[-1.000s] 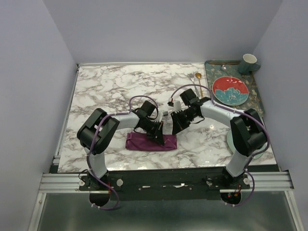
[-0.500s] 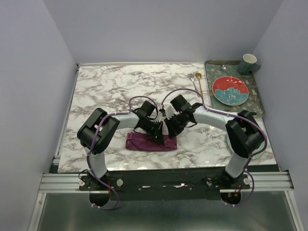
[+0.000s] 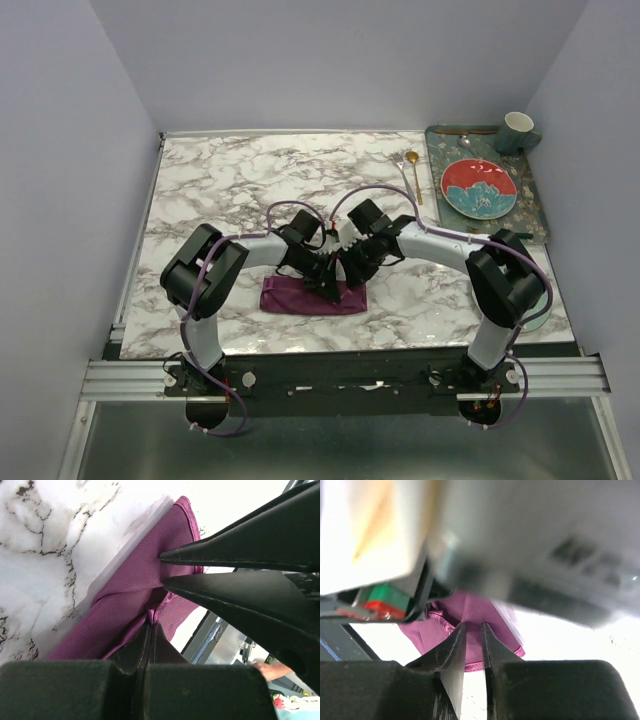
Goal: Fold the napkin into a case and place the utensils inside
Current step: Stuff the top corner of the smaller-rectangle-folded napkin into the folded napkin.
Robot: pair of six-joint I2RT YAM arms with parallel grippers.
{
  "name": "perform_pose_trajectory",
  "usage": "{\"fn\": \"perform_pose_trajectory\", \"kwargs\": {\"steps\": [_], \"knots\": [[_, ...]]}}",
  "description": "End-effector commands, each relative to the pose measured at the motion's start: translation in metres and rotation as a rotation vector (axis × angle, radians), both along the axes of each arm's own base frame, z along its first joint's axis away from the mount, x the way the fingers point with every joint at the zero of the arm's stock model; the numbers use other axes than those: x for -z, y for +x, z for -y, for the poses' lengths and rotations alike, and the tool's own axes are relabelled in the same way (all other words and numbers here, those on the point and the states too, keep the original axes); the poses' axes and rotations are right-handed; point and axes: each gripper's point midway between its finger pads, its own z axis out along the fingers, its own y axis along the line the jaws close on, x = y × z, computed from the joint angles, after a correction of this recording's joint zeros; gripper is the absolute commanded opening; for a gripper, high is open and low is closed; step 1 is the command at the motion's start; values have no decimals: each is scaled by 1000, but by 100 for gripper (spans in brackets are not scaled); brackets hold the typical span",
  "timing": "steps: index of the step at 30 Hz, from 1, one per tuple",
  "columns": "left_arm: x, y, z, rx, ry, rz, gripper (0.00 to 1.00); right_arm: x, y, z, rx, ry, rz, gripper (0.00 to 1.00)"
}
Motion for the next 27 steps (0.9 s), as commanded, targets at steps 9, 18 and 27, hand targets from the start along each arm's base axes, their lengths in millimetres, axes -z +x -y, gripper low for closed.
{"fn": "perform_pose_trajectory", "kwargs": {"steps": [9, 18, 27], "knots": [[39, -2, -28, -52, 146, -24, 0, -8, -3, 9, 56, -23, 75, 27], [42, 1, -34, -81, 153, -35, 0, -2, -2, -2, 16, -56, 100, 22], [42, 1, -34, -85, 146, -42, 0, -4, -3, -10, 2, -42, 103, 23]]}}
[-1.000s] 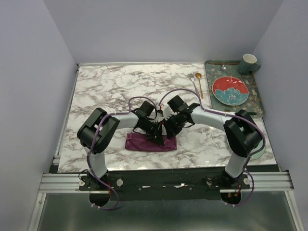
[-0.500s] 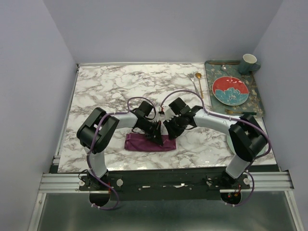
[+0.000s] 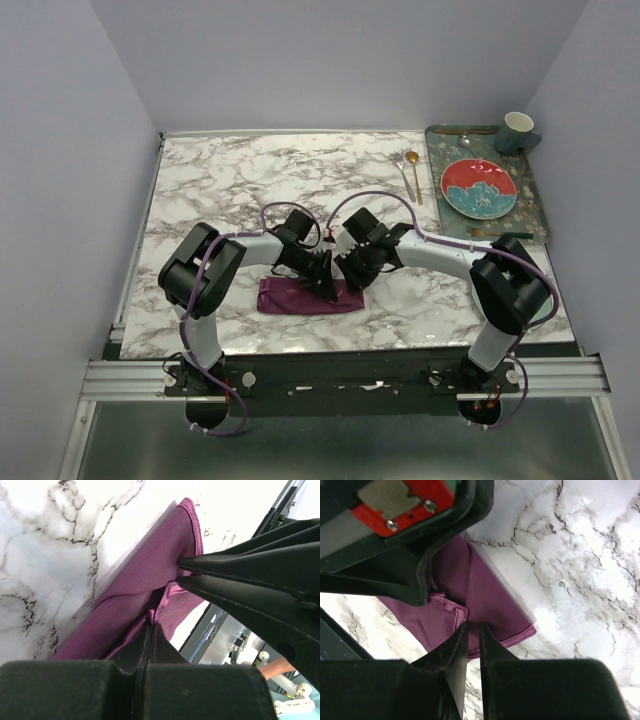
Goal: Fold the napkin into a case and place the utensils inside
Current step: Stuff the top corner of the smaller-rectangle-folded napkin into the folded napkin.
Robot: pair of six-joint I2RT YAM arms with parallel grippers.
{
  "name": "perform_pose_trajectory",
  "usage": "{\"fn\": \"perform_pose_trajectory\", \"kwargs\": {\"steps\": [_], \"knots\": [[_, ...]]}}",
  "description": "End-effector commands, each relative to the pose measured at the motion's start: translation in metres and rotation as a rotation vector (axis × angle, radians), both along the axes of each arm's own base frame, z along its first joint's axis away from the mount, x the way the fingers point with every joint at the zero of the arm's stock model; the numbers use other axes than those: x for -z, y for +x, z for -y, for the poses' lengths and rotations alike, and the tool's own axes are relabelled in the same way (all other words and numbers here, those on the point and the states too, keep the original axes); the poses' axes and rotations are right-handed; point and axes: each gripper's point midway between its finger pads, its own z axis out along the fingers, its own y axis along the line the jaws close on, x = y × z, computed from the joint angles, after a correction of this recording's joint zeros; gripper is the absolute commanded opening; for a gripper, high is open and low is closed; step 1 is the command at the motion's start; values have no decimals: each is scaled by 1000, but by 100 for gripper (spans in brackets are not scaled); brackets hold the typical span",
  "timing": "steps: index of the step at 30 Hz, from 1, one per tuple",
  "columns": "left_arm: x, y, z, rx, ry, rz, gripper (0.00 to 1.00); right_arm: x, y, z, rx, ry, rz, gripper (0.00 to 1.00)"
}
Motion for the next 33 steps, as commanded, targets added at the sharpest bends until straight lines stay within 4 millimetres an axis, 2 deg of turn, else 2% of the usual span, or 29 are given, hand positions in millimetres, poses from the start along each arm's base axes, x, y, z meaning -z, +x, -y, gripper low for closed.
{"fn": "perform_pose_trajectory", "kwargs": {"steps": [1, 12, 17, 21, 24, 33], "knots": [[42, -3, -25, -32, 158, 0, 0, -6, 9, -14, -10, 22, 39, 23], [42, -4, -26, -32, 157, -3, 0, -1, 9, -21, -13, 5, 34, 31], [42, -3, -27, -36, 156, -2, 0, -11, 17, -12, 39, -17, 86, 26], [42, -3, -27, -38, 152, -4, 0, -14, 24, 5, 131, -11, 70, 23], [42, -4, -27, -37, 150, -5, 0, -14, 28, 9, 153, -17, 88, 23], [42, -3, -27, -40, 151, -6, 0, 0, 27, 5, 116, -30, 64, 23]]}}
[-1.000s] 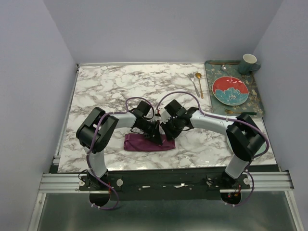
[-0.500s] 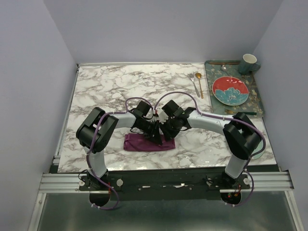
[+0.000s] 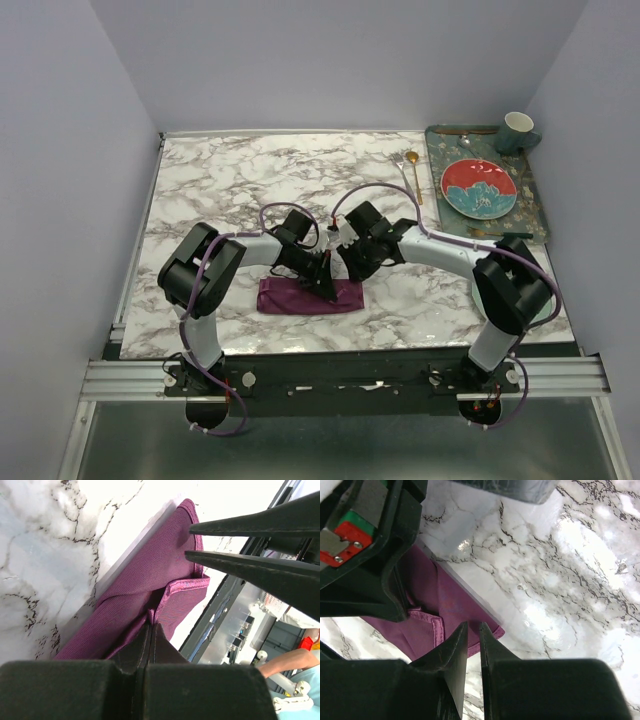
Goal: Fold the napkin into a case and place the utensils inside
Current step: Stuff the top corner of the smaller-rectangle-folded napkin into the folded napkin.
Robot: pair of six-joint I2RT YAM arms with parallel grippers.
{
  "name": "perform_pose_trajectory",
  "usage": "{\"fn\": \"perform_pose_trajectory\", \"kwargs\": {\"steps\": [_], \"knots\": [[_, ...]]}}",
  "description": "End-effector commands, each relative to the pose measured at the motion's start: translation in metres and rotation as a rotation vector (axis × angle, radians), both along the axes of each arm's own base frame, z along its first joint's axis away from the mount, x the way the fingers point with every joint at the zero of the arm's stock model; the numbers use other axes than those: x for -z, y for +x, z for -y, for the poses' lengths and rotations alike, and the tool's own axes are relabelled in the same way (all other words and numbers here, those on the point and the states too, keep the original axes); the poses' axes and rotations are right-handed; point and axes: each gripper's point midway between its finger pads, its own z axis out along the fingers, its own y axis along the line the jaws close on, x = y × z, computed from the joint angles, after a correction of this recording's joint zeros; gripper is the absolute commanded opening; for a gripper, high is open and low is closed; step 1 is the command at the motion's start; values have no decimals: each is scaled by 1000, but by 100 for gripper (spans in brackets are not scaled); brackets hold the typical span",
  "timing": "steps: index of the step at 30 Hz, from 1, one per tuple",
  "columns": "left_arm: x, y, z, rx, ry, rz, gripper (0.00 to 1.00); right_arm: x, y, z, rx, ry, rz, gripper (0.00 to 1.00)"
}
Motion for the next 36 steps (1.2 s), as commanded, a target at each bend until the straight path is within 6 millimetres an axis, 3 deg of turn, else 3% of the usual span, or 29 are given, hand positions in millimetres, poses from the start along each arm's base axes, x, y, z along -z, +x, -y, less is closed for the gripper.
{"fn": "perform_pose_trajectory", "kwargs": {"steps": [1, 14, 23, 29, 36], "knots": [[42, -3, -26, -35, 166, -4, 0, 10, -1, -2, -9, -11, -8, 23], [43, -2, -27, -40, 167, -3, 0, 15, -19, -16, -101, -10, -36, 24], [43, -2, -28, -42, 165, -6, 0, 12, -30, -24, -137, 9, -55, 32], [43, -2, -28, -42, 166, -5, 0, 11, -31, -27, -148, 8, -42, 34], [43, -2, -28, -42, 166, -5, 0, 25, -21, -18, -104, -75, -18, 31]]}}
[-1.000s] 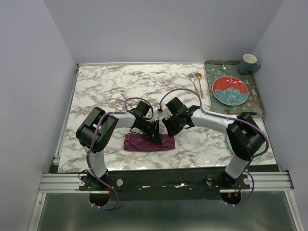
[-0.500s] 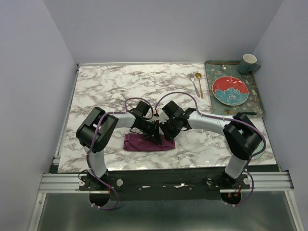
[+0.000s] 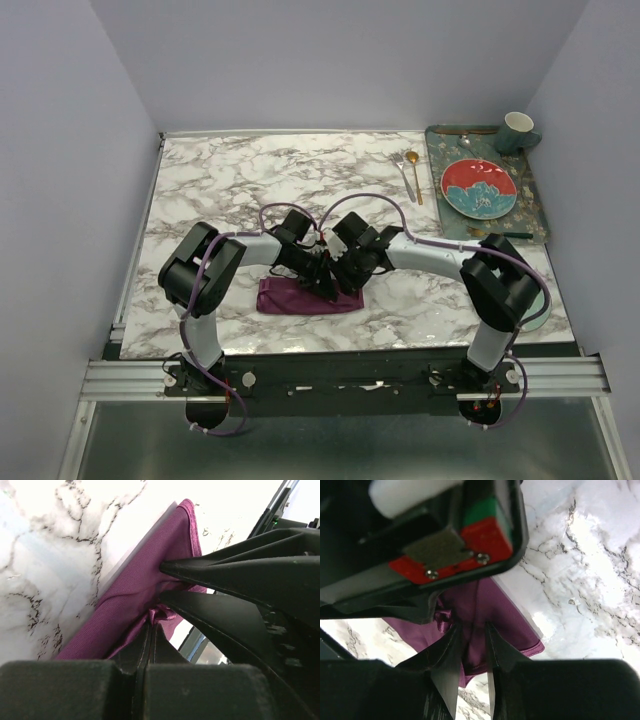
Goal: Fold the napkin into a case and place the utensils inside
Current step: Stuff the top corner of the smaller-rectangle-folded napkin into the folded napkin.
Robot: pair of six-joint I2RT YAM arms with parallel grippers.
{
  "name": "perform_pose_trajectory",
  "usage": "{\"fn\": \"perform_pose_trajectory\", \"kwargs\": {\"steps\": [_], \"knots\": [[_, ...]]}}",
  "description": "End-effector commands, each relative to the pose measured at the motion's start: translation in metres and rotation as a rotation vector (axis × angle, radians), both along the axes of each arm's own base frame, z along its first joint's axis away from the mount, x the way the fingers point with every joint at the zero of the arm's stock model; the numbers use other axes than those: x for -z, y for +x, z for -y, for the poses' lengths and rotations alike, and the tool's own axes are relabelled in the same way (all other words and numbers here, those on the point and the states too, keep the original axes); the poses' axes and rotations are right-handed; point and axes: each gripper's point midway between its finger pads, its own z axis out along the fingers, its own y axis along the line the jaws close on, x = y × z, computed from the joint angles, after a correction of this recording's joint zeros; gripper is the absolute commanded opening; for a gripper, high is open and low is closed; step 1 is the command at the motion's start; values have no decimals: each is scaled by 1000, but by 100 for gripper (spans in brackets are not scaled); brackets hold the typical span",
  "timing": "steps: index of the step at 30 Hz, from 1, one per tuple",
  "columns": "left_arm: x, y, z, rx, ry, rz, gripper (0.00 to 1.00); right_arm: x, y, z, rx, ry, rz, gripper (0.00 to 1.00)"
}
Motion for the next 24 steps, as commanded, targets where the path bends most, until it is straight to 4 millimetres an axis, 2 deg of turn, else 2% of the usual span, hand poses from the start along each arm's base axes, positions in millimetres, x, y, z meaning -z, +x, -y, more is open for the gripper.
{"fn": "perform_pose_trajectory", "kwargs": {"steps": [1, 5, 7, 9, 19, 24], "knots": [[42, -2, -27, -41, 170, 4, 0, 10, 9, 3, 23, -67, 25, 30], [42, -1, -28, -42, 171, 4, 0, 8, 16, 8, 46, -95, 62, 22], [43, -1, -28, -42, 172, 2, 0, 6, 17, 9, 50, -96, 71, 14], [43, -1, -28, -43, 172, -2, 0, -2, 18, 8, 54, -80, 83, 1], [44, -1, -29, -43, 175, 0, 0, -32, 24, 8, 71, -30, 146, 1], [43, 0, -28, -46, 172, 2, 0, -32, 23, 11, 71, -31, 140, 1]]}}
